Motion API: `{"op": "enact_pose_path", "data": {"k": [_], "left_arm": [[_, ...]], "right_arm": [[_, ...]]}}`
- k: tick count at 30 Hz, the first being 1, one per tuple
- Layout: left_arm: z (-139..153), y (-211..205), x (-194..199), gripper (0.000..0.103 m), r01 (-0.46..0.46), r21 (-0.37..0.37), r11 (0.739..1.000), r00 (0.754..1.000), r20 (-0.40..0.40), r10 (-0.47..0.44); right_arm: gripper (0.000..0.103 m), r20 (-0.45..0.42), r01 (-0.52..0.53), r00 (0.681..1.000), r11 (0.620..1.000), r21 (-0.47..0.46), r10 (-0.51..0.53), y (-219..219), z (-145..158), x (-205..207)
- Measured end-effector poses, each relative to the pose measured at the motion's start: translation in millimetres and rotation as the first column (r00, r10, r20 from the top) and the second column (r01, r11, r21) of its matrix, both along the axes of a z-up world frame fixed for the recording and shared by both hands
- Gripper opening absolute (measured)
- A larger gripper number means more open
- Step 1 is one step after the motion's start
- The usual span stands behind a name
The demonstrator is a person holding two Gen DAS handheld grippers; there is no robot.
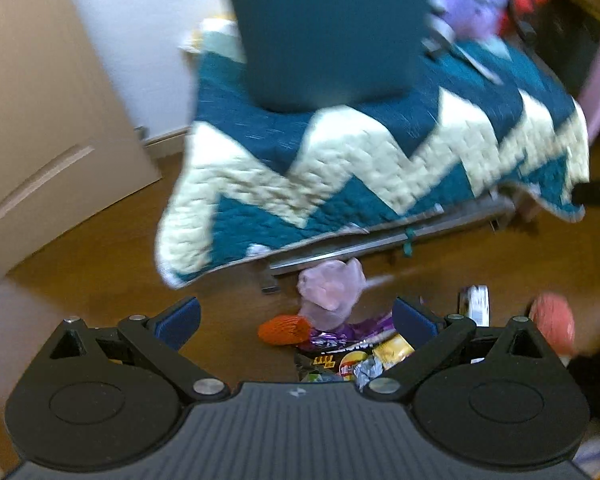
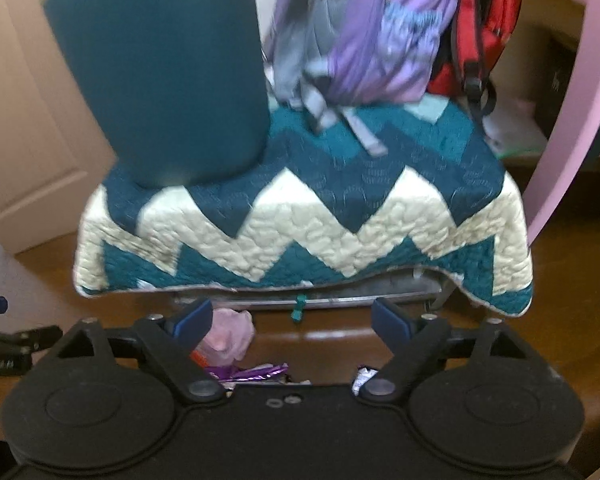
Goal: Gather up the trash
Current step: 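Lower both tools to the pile, grasping the white yogurt bottle with left while right grasps the white snack bar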
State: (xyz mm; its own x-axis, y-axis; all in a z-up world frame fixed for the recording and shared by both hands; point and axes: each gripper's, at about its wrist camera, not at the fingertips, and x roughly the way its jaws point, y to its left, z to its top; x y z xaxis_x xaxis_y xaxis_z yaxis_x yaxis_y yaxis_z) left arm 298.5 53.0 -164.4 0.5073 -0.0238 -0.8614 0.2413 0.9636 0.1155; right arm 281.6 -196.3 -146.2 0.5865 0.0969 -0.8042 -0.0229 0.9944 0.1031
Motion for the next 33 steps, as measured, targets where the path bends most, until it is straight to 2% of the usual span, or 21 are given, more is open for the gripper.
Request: {"op": "enact_pose_path", "data": {"k": [5,9,12,18,23,25,27,29,33], "left_arm": [[-48,-30,19,0.103,0.186,0.023,0.982,0.981,-0.068,-0.184],[-92,-47,34,0.103,0.257,0.051,0.965,0.958,-0.147,-0.247],[-121,-61,34,0.103,0.326,0.047,0.944,0.930,-0.196,-0.311],[-173,-102,13,0.103,0.532,0.053,0.845,0.830,-0.230,-0.509],[-223,-130,0,0.103,0.647,0.051,0.761,0.742,-0.271,-0.613],[-242,-139,-3,0.103,0.677,0.057,0.734,0.715,-0.287,-0.637],[-258,-145,-1,0.103,0.681,0.044,0.731,0.708,-0.296,-0.642],[-277,-148,5,0.102,0.670,0.013,0.742,0.704,-0.329,-0.630],[-304,-147,15,0.102,0.640,0.001,0.768,0.721,-0.348,-0.600]], "right_arm": [[0.086,-0.093,0.053,0.994,0.998,-0.022,-0.055,-17,-55,28],[0.085,-0.160,0.103,0.981,0.994,-0.044,-0.109,-33,-104,41],[0.084,-0.200,0.134,0.970,0.990,-0.042,-0.140,-44,-139,47],[0.083,-0.286,0.141,0.946,0.988,-0.059,-0.152,-57,-210,53],[0.081,-0.362,0.194,0.911,0.980,-0.051,-0.199,-67,-261,57],[0.080,-0.386,0.197,0.900,0.979,-0.051,-0.202,-68,-280,59],[0.079,-0.402,0.187,0.896,0.981,-0.051,-0.192,-67,-294,59],[0.079,-0.413,0.176,0.893,0.983,-0.049,-0.180,-68,-305,59],[0.079,-0.441,0.169,0.881,0.985,-0.045,-0.171,-68,-326,59]]}}
